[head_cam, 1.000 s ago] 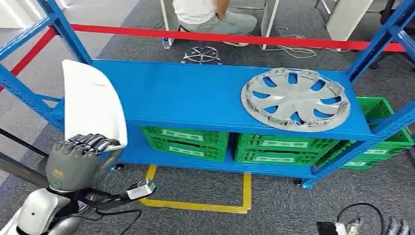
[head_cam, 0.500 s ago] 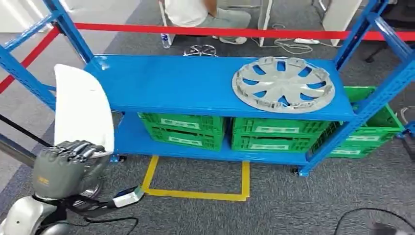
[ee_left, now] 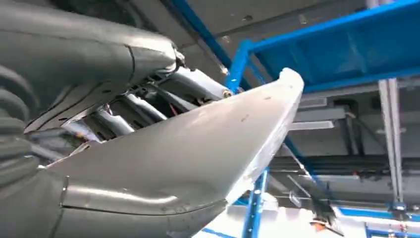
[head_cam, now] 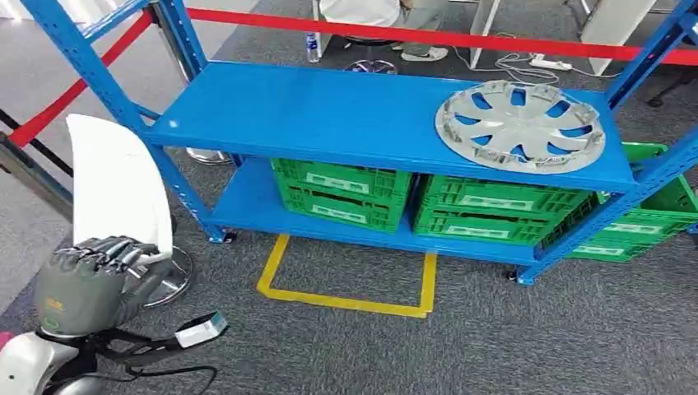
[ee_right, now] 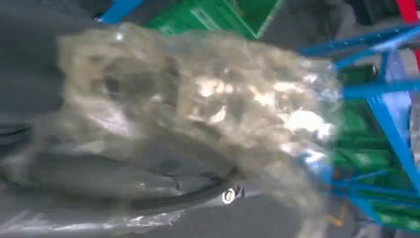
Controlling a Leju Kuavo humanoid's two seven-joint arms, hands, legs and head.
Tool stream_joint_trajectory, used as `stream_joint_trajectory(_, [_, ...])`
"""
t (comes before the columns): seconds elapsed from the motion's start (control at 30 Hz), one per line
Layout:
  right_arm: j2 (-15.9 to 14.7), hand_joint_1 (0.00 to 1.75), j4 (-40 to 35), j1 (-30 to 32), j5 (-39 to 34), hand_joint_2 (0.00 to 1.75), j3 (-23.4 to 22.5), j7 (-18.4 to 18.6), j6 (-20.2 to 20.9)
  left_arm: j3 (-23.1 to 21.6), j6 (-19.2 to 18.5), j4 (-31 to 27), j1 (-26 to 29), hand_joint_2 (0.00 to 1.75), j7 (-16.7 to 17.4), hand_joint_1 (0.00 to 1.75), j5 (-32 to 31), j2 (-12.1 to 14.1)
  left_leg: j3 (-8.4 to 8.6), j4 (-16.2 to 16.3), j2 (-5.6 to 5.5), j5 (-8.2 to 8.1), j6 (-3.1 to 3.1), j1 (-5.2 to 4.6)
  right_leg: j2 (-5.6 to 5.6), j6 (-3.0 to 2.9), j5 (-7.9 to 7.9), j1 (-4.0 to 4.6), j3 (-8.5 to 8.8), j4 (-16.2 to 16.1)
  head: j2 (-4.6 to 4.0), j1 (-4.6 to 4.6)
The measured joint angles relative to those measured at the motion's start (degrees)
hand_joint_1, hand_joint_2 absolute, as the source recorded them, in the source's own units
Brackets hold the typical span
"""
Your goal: Take the parts from the cabinet and place them on the table.
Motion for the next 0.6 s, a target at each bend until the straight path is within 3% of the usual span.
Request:
stream_joint_trajectory(0.07, [-1.73, 0.00, 1.34, 1.25, 1.43, 0.00, 16.18, -1.36, -4.59, -0.48, -0.07, 0.13, -0.44, 1.75, -0.31, 1.75, 0.26, 0.00, -1.56, 0.06, 1.02, 1.22, 0.31, -0.29, 0.65, 0.27, -4.92, 0.05, -1.99, 8.66, 0.00, 0.09])
stream_joint_trajectory(0.1, [-2.65, 0.00, 1.86, 1.94, 1.30, 0.00, 25.21, -1.73, -5.87, -0.61, -0.07, 0.26, -0.53, 1.75, -0.44, 1.75, 0.37, 0.00, -2.30, 0.10, 1.58, 1.81, 0.37, -0.47, 0.75, 0.29, -5.27, 0.06, -2.31, 11.55, 0.00, 0.20])
stream_joint_trajectory(0.13, [-4.15, 0.00, 2.19, 2.43, 0.84, 0.00, 34.47, -1.99, -6.99, -0.76, -0.05, 0.37, -0.60, 1.75, -0.61, 1.75, 0.46, 0.00, -3.10, 0.15, 1.95, 2.45, 0.35, -0.59, 0.81, 0.20, -3.70, 0.08, -1.56, 12.26, 0.00, 0.11])
stream_joint_trajectory(0.17, [-5.07, 0.00, 2.39, 2.72, 0.51, 0.00, 40.14, -2.12, -7.38, -0.81, -0.05, 0.44, -0.68, 1.75, -0.61, 1.75, 0.48, 0.00, -3.77, 0.24, 2.12, 2.94, 0.34, -0.64, 0.84, 0.12, -1.45, 0.14, -0.21, 11.10, 0.00, 0.15])
stream_joint_trajectory(0.2, [-5.55, 0.00, 2.60, 3.26, 0.27, 0.00, 46.06, -2.21, -8.04, -0.94, -0.04, 0.48, -0.74, 1.75, -0.68, 1.75, 0.48, 0.00, -4.56, 0.43, 2.12, 3.45, 0.27, -0.66, 0.83, 0.04, 1.40, 0.14, 2.29, 7.97, 0.00, 0.13])
stream_joint_trajectory(0.23, [-6.45, 0.00, 2.78, 3.86, 0.08, 0.00, 50.49, -2.30, -8.48, -1.03, -0.04, 0.48, -0.74, 1.75, -0.70, 1.75, 0.48, 0.00, -5.28, 0.76, 1.98, 3.93, 0.12, -0.66, 0.81, -0.14, 3.35, 0.13, 5.80, 2.71, 0.00, 0.13])
stream_joint_trajectory(0.3, [-7.63, 0.00, 2.91, 4.39, -0.06, 0.00, 54.56, -2.34, -8.65, -1.11, -0.04, 0.48, -0.72, 1.75, -0.70, 1.75, 0.50, 0.00, -6.05, 1.47, 1.56, 4.83, -0.42, -0.88, 0.72, -0.33, 0.79, 0.41, 11.24, -7.00, 0.00, 0.11])
stream_joint_trajectory(0.33, [-7.94, 0.00, 2.98, 4.50, -0.17, 0.00, 55.58, -2.36, -8.74, -1.11, -0.02, 0.48, -0.70, 1.75, -0.70, 1.75, 0.52, 0.00, -6.30, 1.31, 1.61, 5.45, -0.71, -0.82, 0.73, -0.53, 0.20, 0.48, 11.35, -7.71, 0.00, 0.04])
stream_joint_trajectory(0.4, [-8.48, 0.00, 3.00, 4.99, -0.21, 0.00, 57.30, -2.41, -8.89, -1.22, -0.02, 0.50, -0.77, 1.75, -0.70, 1.75, 0.54, 0.02, -6.76, 1.02, 1.64, 6.62, -1.26, -0.61, 0.98, -0.73, 0.58, 0.68, 10.66, -7.71, 0.00, 0.11])
stream_joint_trajectory(0.43, [-8.57, 0.00, 3.04, 5.22, -0.28, 0.00, 57.90, -2.41, -8.96, -1.29, -0.02, 0.50, -0.76, 1.75, -0.70, 1.75, 0.54, 0.09, -7.39, 0.70, 1.42, 6.37, -1.87, -0.61, 0.92, -1.27, 1.17, 0.10, 10.32, -8.35, 0.00, 0.18])
stream_joint_trajectory(0.47, [-8.68, 0.00, 3.13, 5.32, -0.34, 0.00, 58.46, -2.39, -8.94, -1.40, -0.04, 0.52, -0.75, 1.75, -0.70, 1.75, 0.54, 0.15, -7.79, 1.81, 0.94, 4.05, -2.60, -0.47, 0.87, -1.70, 1.80, 0.07, 10.39, -8.21, 0.00, 0.02])
stream_joint_trajectory(0.5, [-8.90, 0.00, 3.19, 5.36, -0.36, 0.00, 58.92, -2.41, -8.96, -1.49, -0.04, 0.52, -0.72, 1.75, -0.70, 1.75, 0.57, 0.26, -8.84, 4.73, 0.74, 0.39, -2.88, -0.30, 0.82, -2.42, 2.43, 0.04, 9.48, -8.01, 0.00, -0.04])
stream_joint_trajectory(0.53, [-8.94, 0.00, 3.31, 5.44, -0.45, 0.00, 59.29, -2.39, -8.96, -1.53, -0.04, 0.52, -0.75, 1.75, -0.70, 1.75, 0.57, 0.39, -9.91, 9.11, 0.75, -3.08, -3.12, -0.02, 0.84, -2.45, 2.99, 0.03, 8.58, -7.64, 0.00, -0.11])
stream_joint_trajectory(0.57, [-9.01, 0.00, 3.39, 5.55, 0.14, 0.00, 59.62, -2.10, -9.33, -1.62, -0.04, 0.55, -0.74, 1.75, -0.70, 1.75, 0.61, 0.44, -10.98, 13.88, 0.75, -5.50, -3.28, 0.22, 0.85, -2.45, 3.45, 0.04, 7.55, -7.18, 0.00, -0.04])
stream_joint_trajectory(0.6, [-9.14, 0.00, 3.59, 5.53, 1.74, 0.00, 60.04, -1.31, -10.43, -1.73, -0.04, 0.59, -0.81, 1.75, -0.70, 1.75, 0.76, 0.46, -11.59, 17.76, 0.75, -6.46, -3.41, 0.35, 0.86, -2.42, 3.83, 0.04, 6.41, -6.56, 0.00, -0.07])
